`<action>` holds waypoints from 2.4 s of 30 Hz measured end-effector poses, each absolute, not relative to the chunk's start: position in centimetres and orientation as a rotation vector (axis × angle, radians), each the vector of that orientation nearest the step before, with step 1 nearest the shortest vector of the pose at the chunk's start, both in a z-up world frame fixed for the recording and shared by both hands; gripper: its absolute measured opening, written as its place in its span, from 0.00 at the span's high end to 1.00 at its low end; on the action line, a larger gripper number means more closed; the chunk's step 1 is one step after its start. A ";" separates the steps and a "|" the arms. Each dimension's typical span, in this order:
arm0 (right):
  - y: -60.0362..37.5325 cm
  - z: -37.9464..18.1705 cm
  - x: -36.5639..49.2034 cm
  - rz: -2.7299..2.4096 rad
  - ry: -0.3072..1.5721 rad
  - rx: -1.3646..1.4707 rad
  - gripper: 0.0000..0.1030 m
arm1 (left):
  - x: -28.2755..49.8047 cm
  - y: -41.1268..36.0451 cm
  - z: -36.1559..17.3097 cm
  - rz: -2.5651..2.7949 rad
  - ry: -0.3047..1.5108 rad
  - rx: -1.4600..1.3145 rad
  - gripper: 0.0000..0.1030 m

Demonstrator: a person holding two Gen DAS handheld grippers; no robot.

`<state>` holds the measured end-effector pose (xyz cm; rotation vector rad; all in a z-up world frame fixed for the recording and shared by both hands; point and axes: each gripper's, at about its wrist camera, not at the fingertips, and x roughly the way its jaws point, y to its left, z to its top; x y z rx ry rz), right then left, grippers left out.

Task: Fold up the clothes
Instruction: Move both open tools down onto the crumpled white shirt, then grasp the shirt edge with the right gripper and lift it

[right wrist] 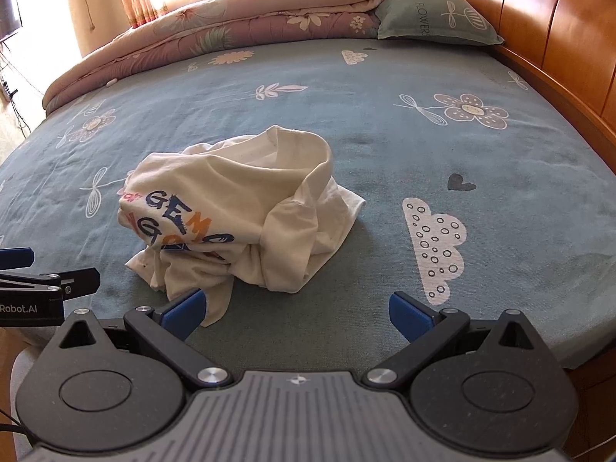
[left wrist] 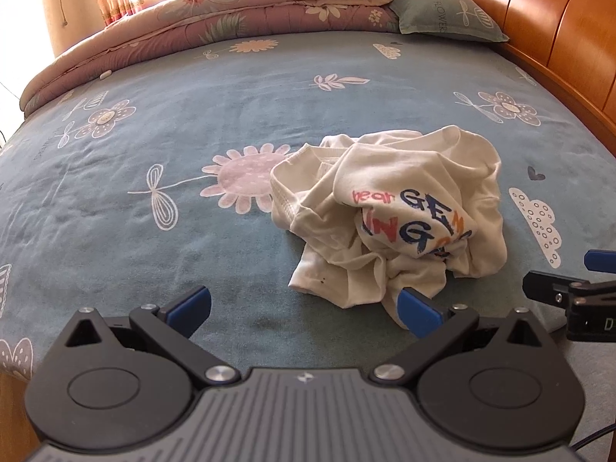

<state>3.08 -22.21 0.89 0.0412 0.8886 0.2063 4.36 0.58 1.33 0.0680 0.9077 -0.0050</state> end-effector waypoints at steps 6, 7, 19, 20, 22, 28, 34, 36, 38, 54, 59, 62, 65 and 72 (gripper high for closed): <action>-21.8 -0.2 7.4 0.195 0.890 0.003 0.00 | 8.4 0.9 0.9 -0.016 0.901 0.052 0.00; -21.7 -0.3 8.1 0.194 0.882 -0.004 0.00 | 9.1 0.8 0.6 -0.023 0.906 0.055 0.00; -20.7 -5.4 13.7 0.296 0.852 0.002 0.00 | 12.7 1.0 -3.5 -0.123 0.931 0.118 0.00; -21.1 -5.7 13.7 0.312 0.842 0.026 0.00 | 12.7 1.2 -3.6 -0.141 0.924 0.118 0.00; -21.6 -6.2 13.4 0.341 0.824 0.041 0.00 | 12.6 1.6 -3.8 -0.168 0.914 0.102 0.00; -22.3 -6.7 13.6 0.350 0.828 0.080 0.00 | 13.2 3.6 -5.0 -0.221 0.948 -0.038 0.00; -22.0 -6.6 13.4 0.351 0.808 0.043 0.00 | 12.6 3.4 -5.0 -0.242 0.897 0.011 0.00; -22.0 -6.2 13.1 0.350 0.795 0.022 0.00 | 12.4 3.2 -4.5 -0.237 0.893 0.041 0.00; -22.3 -5.3 12.5 0.358 0.772 0.004 0.00 | 11.9 3.3 -3.6 -0.233 0.876 0.074 0.00; -23.2 -3.6 11.7 0.442 0.820 0.046 0.50 | 8.5 5.1 -0.5 -0.244 0.789 0.107 0.01; -22.8 -3.0 11.6 0.477 0.801 -0.009 0.83 | 8.4 5.4 -0.7 -0.253 0.785 0.099 0.01; -23.0 -1.7 12.2 0.468 0.773 -0.073 0.85 | 8.6 5.5 -0.8 -0.253 0.784 0.089 0.01; -24.1 -0.7 13.6 0.416 0.743 -0.139 0.85 | 8.9 5.5 -0.9 -0.259 0.783 0.080 0.01; -27.0 0.3 18.7 0.288 0.721 -0.311 0.85 | 9.7 5.3 -1.3 -0.269 0.789 0.071 0.01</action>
